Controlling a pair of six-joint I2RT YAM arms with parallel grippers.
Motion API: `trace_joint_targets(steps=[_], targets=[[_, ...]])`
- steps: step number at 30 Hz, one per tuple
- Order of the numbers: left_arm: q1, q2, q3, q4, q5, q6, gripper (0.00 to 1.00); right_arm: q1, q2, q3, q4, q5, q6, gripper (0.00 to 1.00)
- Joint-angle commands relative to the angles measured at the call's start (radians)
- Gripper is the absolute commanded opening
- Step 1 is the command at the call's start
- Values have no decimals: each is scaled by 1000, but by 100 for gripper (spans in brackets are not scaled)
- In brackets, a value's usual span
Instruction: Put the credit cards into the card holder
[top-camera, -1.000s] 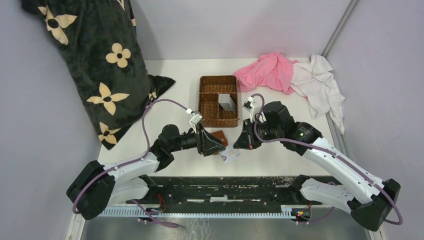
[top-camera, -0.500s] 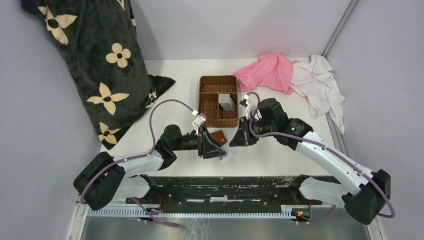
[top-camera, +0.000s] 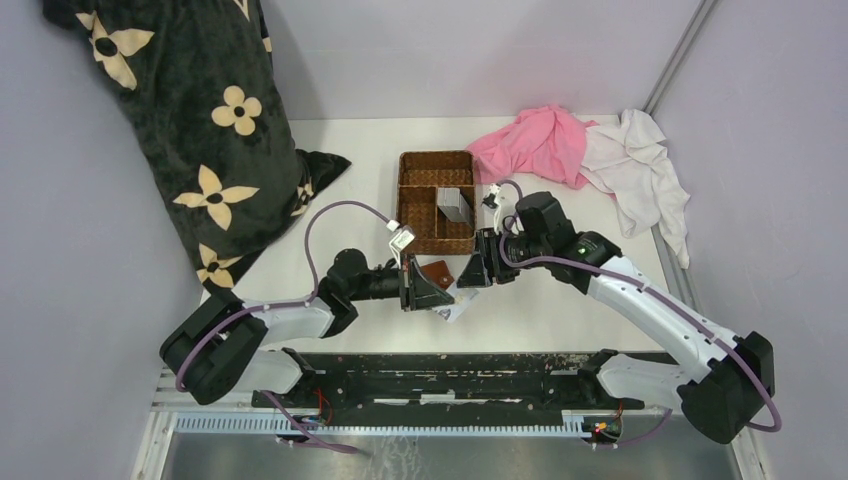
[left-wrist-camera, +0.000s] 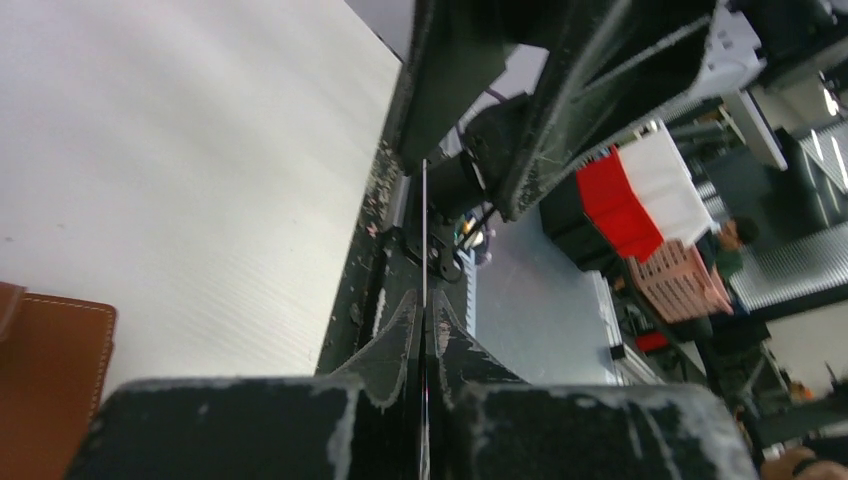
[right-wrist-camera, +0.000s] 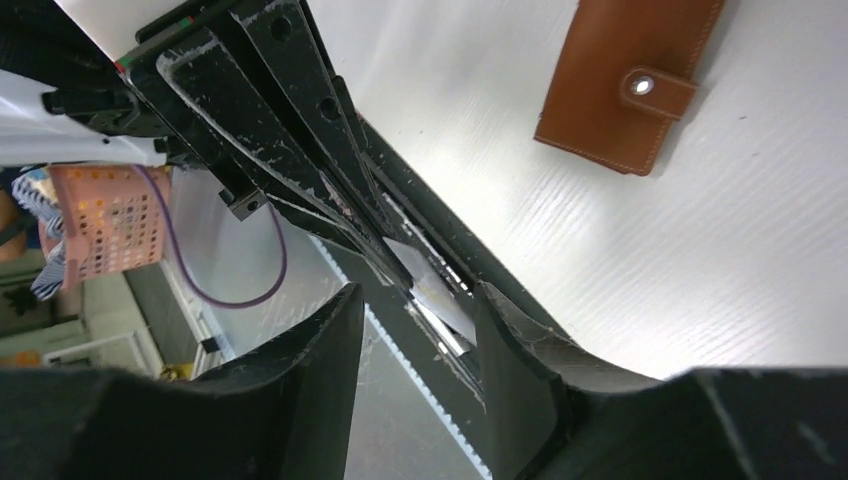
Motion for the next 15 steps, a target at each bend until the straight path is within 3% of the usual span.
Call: trace_joint_targets(steps=[1, 4, 10, 15], targets=[[3, -6, -17, 85, -170, -97, 3, -2, -69, -2, 51, 126, -29, 52], [2, -31, -64, 129, -347, -183, 3, -3, -121, -67, 97, 209, -7, 53], [-10, 35, -204, 431, -621, -413, 3, -2, -166, -224, 300, 260, 67, 53], [-44, 189, -237, 644, -698, -539, 3, -1, -126, -318, 502, 236, 128, 52]])
